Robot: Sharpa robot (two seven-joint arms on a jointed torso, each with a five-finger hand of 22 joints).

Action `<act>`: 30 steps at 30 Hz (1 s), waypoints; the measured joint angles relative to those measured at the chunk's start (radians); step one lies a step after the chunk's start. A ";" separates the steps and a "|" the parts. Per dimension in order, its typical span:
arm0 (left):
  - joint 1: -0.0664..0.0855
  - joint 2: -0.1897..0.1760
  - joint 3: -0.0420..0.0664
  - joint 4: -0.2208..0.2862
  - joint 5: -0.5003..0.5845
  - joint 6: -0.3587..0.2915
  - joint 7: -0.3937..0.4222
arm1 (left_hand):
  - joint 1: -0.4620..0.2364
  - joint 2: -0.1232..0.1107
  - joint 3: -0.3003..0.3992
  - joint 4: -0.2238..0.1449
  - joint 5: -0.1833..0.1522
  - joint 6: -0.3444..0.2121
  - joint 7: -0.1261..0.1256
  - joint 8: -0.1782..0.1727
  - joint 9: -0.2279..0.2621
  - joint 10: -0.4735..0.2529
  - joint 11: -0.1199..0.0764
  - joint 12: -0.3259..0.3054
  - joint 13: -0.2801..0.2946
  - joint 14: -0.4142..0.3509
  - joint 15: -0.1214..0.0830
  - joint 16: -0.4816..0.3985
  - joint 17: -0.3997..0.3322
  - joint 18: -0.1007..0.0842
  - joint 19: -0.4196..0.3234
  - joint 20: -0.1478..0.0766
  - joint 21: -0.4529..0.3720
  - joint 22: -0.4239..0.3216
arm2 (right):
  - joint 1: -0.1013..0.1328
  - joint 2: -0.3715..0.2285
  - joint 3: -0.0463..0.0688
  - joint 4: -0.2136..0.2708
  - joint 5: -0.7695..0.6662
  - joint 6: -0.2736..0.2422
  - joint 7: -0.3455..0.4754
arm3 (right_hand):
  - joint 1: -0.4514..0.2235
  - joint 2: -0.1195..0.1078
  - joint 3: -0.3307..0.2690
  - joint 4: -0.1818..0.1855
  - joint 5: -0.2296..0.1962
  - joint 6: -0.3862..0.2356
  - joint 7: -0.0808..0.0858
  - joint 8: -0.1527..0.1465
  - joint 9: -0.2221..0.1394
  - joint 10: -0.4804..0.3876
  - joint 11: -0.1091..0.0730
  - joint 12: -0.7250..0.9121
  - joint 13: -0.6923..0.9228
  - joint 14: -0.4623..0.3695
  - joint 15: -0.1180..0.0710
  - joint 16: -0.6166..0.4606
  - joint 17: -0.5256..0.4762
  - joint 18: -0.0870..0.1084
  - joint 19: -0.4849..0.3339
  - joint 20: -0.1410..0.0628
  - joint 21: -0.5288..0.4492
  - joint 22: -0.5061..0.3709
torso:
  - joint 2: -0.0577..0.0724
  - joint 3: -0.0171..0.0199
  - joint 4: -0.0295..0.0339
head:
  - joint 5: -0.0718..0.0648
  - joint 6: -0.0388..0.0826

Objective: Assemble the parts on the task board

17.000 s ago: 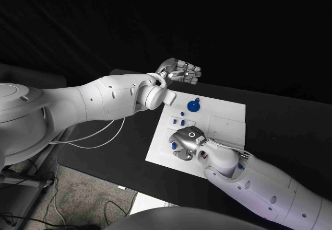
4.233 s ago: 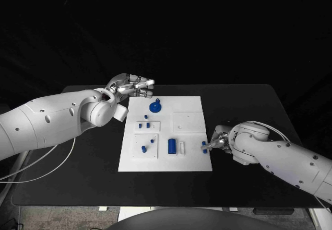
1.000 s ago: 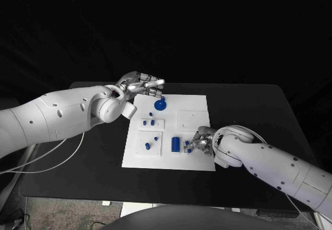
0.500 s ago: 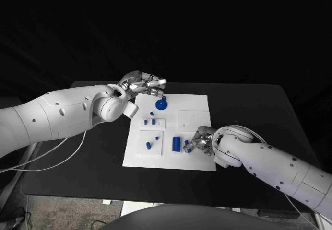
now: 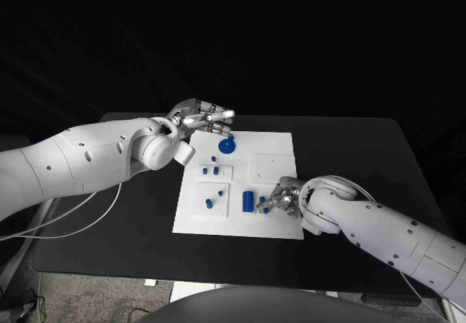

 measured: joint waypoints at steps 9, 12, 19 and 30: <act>0.000 0.000 0.000 -0.001 -0.001 0.000 -0.002 | 0.000 0.000 0.000 0.000 0.000 0.000 0.000 0.000 0.000 0.000 0.000 0.000 0.000 0.000 0.000 0.000 0.000 0.000 0.000 0.000 0.000 0.000 | 0.000 0.000 -0.001 -0.002 0.007 -0.001 0.000 | -0.020 -0.012 -0.038 0.066 -0.018 -0.007 0.007 0.000 -0.003 -0.003 0.011 -0.007 -0.006 0.000 0.000 -0.008 0.001 0.000 0.000 0.000 -0.006 -0.001 | 0.000 0.0000 0.0000 | -0.001 0.001; 0.000 0.000 0.000 -0.001 -0.002 0.000 -0.003 | 0.000 0.000 0.000 0.000 0.000 0.000 0.000 0.000 0.000 0.000 0.000 0.000 0.000 0.000 0.000 0.000 0.000 0.000 0.000 0.000 0.000 0.000 | 0.000 0.000 -0.001 -0.003 0.012 -0.002 0.001 | -0.025 -0.016 -0.037 0.069 -0.018 -0.007 0.007 0.000 -0.003 -0.003 0.011 -0.007 -0.006 0.000 0.000 -0.008 0.001 0.000 0.000 0.000 -0.006 -0.001 | 0.000 0.0000 0.0001 | -0.001 0.001; 0.000 -0.001 0.000 -0.002 -0.004 0.000 -0.006 | 0.000 0.000 0.000 0.000 0.000 0.000 0.000 0.000 0.000 -0.004 0.004 0.000 0.000 0.000 0.000 0.000 0.000 0.000 0.000 0.000 0.000 0.000 | -0.001 -0.004 -0.002 -0.002 0.021 -0.006 0.008 | -0.028 -0.013 -0.036 0.078 -0.018 -0.007 0.007 0.000 -0.002 -0.003 0.011 -0.007 -0.006 0.000 0.000 -0.008 0.001 0.000 0.000 0.000 -0.006 -0.001 | 0.000 0.0005 0.0001 | -0.001 0.001; 0.000 -0.002 0.000 -0.002 -0.005 0.000 -0.011 | 0.000 0.000 0.003 -0.003 0.000 0.000 0.000 0.000 0.000 -0.004 0.004 0.000 0.000 0.000 0.000 0.000 0.000 0.000 0.000 0.000 0.000 0.000 | -0.003 -0.011 -0.003 0.001 0.030 -0.015 0.020 | 0.005 0.004 0.016 0.008 0.007 -0.007 0.007 0.000 -0.002 -0.003 0.011 -0.007 -0.006 0.000 0.000 -0.011 0.001 0.000 0.000 0.000 -0.006 -0.003 | 0.000 0.0006 0.0003 | -0.005 0.002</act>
